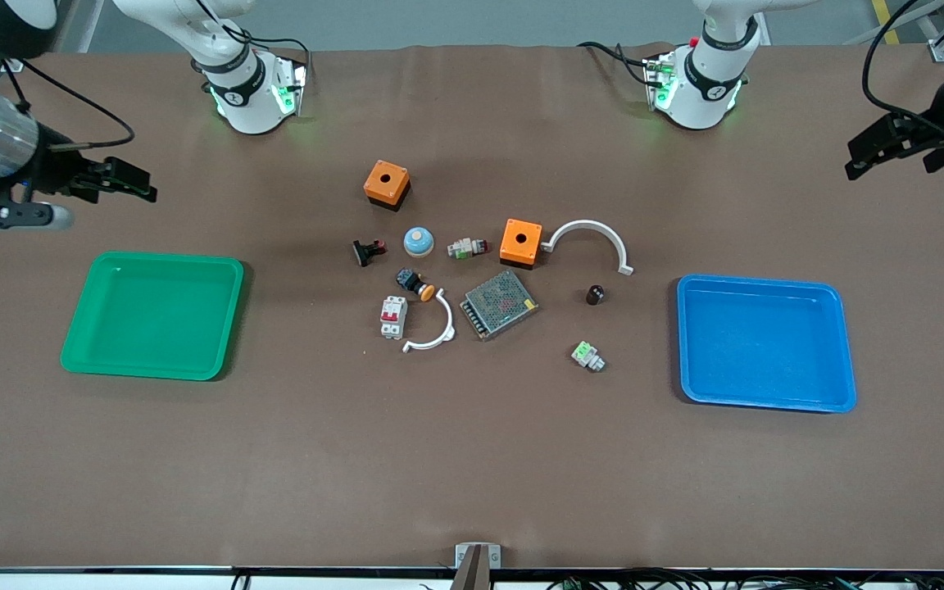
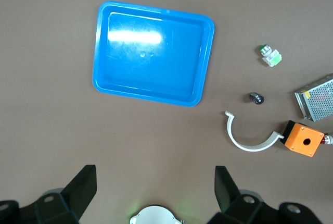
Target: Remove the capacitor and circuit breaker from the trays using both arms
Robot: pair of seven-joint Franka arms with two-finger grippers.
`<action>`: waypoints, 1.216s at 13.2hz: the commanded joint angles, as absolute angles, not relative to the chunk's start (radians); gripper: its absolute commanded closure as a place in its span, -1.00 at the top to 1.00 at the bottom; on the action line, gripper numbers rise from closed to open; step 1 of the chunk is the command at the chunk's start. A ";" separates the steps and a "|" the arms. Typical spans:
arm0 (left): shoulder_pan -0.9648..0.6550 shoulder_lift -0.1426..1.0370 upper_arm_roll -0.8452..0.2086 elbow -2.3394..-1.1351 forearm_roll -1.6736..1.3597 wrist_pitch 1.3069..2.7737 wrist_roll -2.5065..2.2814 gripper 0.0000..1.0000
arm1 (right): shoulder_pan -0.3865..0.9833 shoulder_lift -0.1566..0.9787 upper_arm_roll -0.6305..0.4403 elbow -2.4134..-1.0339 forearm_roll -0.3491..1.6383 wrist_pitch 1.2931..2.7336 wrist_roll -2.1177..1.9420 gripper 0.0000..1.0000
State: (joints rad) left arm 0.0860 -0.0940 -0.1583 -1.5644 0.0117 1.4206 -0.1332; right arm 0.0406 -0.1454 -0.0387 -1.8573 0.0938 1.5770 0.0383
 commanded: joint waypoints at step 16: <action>0.074 -0.106 -0.150 -1.592 -0.032 1.431 -0.129 1.00 | 0.012 0.045 -0.018 -1.529 0.051 1.559 0.037 1.00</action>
State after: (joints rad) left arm 0.0716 -0.1046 -0.1520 -1.5926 -0.0179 1.4241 -0.1344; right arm 0.0320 0.0476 -0.0367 -1.5472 0.0586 1.5797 0.0383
